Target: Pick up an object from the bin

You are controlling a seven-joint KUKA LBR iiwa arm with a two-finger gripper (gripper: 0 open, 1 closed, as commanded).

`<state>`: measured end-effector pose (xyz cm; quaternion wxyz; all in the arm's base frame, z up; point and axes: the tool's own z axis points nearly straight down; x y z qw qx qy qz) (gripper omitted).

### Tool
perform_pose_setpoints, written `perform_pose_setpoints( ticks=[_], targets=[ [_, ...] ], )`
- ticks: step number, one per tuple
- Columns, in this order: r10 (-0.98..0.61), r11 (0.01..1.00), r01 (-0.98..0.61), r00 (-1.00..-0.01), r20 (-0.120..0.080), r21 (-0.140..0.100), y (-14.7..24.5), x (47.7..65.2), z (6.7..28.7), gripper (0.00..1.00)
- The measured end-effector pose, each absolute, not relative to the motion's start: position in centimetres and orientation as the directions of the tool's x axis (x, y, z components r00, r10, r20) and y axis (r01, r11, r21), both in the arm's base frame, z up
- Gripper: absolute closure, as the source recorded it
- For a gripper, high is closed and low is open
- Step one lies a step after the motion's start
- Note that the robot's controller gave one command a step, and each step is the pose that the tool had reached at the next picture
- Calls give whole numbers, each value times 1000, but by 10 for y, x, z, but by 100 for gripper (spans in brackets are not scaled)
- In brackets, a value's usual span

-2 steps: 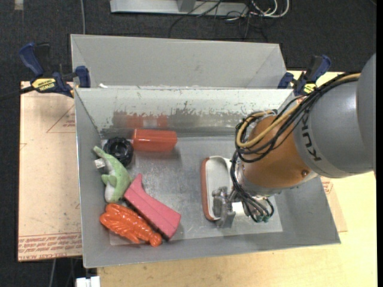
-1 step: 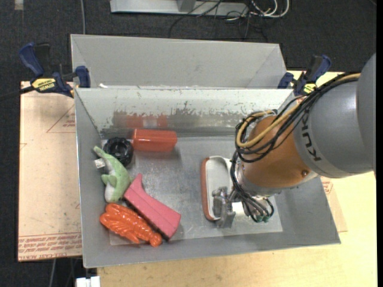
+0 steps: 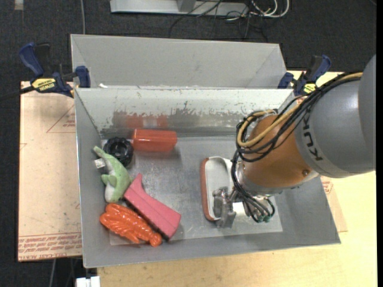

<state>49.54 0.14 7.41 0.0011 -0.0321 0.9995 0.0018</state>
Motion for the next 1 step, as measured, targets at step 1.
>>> perform_pose_setpoints(
  ticks=[1],
  targets=[
    [-64,998,-64,-998,-4,4,2,496,95,100]
  ],
)
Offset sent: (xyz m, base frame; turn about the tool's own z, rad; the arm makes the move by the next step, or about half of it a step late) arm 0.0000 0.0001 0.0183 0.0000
